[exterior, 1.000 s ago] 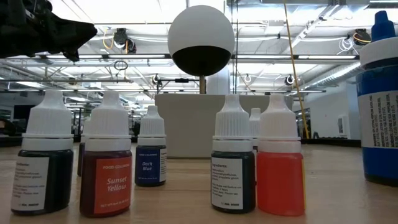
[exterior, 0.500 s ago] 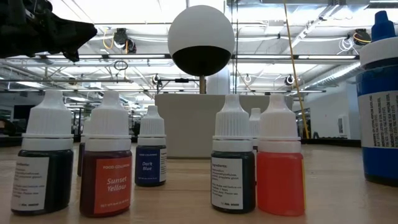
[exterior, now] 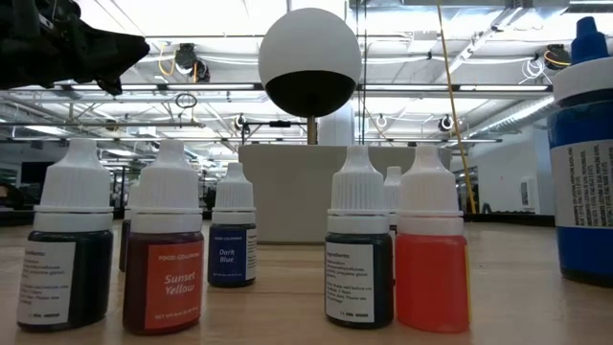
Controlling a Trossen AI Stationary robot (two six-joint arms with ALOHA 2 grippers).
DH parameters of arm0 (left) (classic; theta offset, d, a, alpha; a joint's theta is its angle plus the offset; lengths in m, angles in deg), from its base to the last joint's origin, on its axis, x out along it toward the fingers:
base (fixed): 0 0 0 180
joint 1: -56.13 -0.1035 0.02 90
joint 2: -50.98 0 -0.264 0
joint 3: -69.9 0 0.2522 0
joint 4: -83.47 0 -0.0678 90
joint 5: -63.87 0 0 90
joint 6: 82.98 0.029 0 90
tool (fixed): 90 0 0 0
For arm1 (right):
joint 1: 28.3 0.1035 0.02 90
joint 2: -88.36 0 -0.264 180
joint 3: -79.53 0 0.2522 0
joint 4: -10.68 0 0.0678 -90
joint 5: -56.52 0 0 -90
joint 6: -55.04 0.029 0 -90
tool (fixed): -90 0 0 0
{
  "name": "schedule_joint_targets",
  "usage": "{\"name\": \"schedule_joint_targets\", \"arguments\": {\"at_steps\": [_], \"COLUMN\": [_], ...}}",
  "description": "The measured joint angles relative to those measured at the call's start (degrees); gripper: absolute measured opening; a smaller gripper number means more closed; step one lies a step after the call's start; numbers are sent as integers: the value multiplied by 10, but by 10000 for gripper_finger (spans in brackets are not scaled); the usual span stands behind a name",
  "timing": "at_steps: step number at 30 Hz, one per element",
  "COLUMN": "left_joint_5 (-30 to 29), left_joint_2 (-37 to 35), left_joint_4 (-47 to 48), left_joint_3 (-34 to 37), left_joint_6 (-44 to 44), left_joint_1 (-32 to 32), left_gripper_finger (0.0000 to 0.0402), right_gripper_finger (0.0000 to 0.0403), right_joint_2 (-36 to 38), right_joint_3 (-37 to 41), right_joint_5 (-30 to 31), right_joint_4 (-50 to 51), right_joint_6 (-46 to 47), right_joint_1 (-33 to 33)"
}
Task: Pick & Place food coloring
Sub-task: Put the large black food coloring bottle into the gray bin
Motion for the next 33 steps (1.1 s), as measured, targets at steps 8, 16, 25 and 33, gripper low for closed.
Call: {"name": "schedule_joint_targets", "arguments": {"at_steps": [8, 16, 25, 33], "left_joint_5": [0, 0, 0, 0], "left_joint_2": [0, 0, 0, 0], "left_joint_4": [0, 0, 0, 0], "left_joint_3": [0, 0, 0, 0], "left_joint_6": [0, 0, 0, 9], "left_joint_1": [0, 0, 0, 0], "left_gripper_finger": [76, 76, 76, 76], "right_gripper_finger": [183, 183, 183, 183], "right_joint_2": [0, -6, -6, -6], "right_joint_3": [0, 0, 48, 71], "right_joint_5": [-13, -30, -56, -56], "right_joint_4": [-5, -13, -83, -133], "right_joint_6": [0, 0, 2, -2], "right_joint_1": [-1, -5, -22, -23]}}
